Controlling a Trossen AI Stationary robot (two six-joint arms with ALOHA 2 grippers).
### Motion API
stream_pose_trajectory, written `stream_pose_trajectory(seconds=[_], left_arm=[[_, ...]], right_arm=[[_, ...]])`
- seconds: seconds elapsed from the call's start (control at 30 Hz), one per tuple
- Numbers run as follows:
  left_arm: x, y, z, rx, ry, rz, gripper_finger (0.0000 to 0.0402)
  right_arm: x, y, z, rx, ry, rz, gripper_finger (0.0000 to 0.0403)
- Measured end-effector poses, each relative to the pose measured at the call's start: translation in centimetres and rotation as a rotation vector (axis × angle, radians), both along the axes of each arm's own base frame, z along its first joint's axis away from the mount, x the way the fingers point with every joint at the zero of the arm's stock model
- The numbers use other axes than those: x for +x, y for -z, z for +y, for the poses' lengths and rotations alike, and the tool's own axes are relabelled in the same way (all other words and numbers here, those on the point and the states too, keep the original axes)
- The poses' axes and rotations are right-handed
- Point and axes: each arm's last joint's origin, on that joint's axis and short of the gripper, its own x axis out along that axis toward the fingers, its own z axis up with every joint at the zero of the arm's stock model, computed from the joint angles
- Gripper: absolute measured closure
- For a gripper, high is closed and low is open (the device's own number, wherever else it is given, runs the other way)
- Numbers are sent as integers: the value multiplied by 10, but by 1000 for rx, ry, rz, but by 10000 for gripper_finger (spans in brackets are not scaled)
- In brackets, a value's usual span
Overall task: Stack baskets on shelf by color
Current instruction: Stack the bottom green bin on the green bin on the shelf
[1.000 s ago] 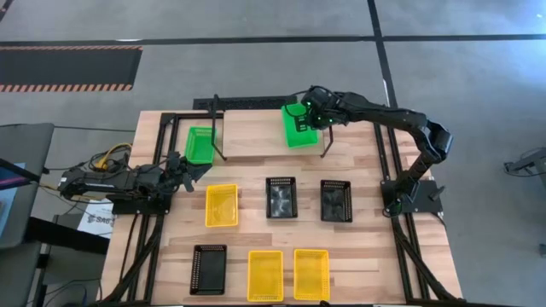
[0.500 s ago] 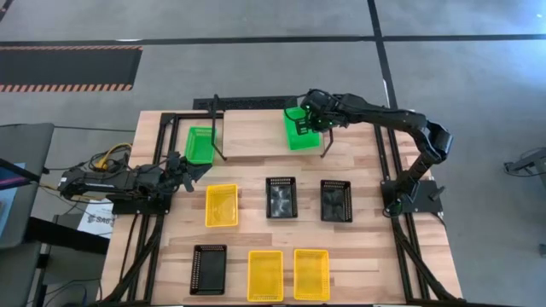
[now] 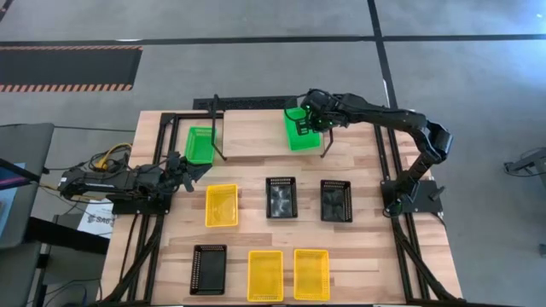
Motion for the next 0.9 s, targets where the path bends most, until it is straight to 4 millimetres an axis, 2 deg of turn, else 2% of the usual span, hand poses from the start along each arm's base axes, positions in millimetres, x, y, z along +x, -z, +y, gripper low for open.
stream_pose_trajectory(seconds=[0.33, 0.9], left_arm=[[0, 0, 0, -1, -1, 0, 401], [0, 0, 0, -5, -12, -2, 401]], right_arm=[[0, 0, -1, -14, -24, 6, 366], [4, -4, -7, -59, -28, -50, 359]])
